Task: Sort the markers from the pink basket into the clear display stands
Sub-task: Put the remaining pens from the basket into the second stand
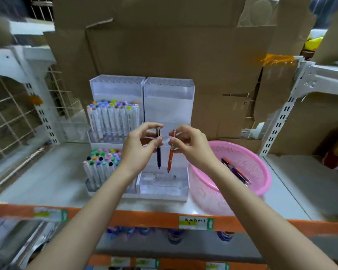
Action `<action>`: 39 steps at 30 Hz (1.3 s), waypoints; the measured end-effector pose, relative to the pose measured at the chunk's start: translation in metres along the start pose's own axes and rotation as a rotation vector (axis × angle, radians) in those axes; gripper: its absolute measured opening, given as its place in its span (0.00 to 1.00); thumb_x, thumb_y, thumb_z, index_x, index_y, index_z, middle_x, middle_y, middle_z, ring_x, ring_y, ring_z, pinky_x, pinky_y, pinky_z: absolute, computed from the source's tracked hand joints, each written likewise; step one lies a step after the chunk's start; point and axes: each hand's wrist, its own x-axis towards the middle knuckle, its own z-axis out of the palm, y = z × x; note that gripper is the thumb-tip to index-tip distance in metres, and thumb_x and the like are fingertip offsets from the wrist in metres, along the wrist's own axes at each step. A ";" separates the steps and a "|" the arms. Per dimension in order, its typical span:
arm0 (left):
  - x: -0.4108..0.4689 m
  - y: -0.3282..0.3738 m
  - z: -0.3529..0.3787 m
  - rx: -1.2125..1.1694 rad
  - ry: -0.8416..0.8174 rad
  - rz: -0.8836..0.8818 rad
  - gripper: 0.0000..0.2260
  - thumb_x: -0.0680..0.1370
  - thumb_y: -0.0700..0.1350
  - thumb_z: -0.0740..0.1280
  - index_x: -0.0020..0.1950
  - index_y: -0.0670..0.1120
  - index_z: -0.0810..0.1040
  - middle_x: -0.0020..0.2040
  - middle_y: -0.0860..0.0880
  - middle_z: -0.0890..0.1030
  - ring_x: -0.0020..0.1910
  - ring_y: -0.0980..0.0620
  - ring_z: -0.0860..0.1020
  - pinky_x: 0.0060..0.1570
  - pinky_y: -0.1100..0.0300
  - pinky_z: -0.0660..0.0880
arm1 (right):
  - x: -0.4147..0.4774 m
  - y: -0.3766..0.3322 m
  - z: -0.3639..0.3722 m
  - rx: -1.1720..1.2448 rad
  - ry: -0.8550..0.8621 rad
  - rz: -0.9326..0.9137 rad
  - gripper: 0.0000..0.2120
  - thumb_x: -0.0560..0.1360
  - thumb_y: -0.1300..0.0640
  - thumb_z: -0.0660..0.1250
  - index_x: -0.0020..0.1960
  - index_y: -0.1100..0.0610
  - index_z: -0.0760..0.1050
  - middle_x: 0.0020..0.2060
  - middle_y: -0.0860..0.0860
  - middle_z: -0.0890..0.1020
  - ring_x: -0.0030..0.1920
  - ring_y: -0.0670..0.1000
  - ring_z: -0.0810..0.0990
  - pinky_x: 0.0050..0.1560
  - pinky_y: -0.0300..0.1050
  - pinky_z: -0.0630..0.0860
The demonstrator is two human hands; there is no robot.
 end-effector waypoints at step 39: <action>-0.001 -0.039 -0.053 0.440 -0.323 0.095 0.10 0.76 0.39 0.69 0.55 0.48 0.75 0.43 0.50 0.81 0.43 0.55 0.81 0.50 0.56 0.78 | -0.030 0.003 0.072 -0.125 0.085 0.079 0.04 0.77 0.63 0.66 0.51 0.61 0.75 0.41 0.55 0.83 0.41 0.50 0.84 0.48 0.54 0.81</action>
